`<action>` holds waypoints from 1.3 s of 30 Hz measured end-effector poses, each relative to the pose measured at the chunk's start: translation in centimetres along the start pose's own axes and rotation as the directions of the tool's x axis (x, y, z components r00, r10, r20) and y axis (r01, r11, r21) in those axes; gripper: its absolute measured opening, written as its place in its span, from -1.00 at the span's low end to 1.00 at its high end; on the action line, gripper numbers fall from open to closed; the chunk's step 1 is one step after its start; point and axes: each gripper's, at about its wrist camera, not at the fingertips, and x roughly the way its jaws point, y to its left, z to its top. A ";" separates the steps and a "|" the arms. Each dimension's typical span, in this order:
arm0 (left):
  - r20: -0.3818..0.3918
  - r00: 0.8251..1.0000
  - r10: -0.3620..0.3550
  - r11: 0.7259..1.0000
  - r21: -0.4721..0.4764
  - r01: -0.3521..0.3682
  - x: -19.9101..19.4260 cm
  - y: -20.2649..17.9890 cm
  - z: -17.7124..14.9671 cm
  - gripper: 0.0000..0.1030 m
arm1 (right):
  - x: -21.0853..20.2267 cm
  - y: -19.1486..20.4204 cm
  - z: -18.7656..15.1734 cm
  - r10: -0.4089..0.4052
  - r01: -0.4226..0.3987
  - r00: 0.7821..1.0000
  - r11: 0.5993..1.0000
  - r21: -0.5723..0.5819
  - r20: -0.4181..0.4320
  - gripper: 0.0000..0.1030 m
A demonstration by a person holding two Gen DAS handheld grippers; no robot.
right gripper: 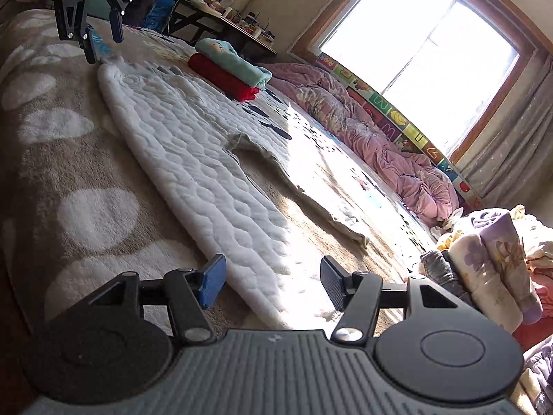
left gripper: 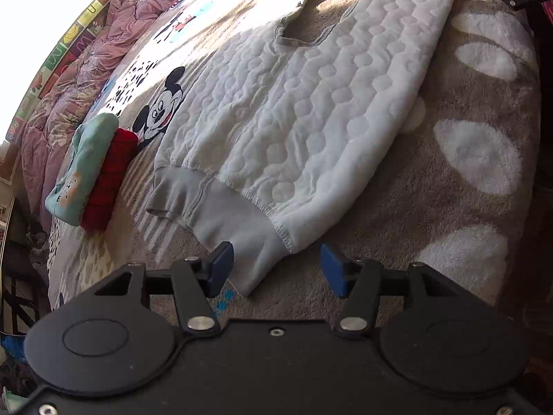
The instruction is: Fold clothes
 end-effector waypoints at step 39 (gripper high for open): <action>0.072 0.982 0.177 0.984 0.018 -0.178 0.0 1.6 1.8 -0.86 | 3.4 -4.4 0.4 -0.114 0.114 0.993 0.993 0.011 -0.018 -0.82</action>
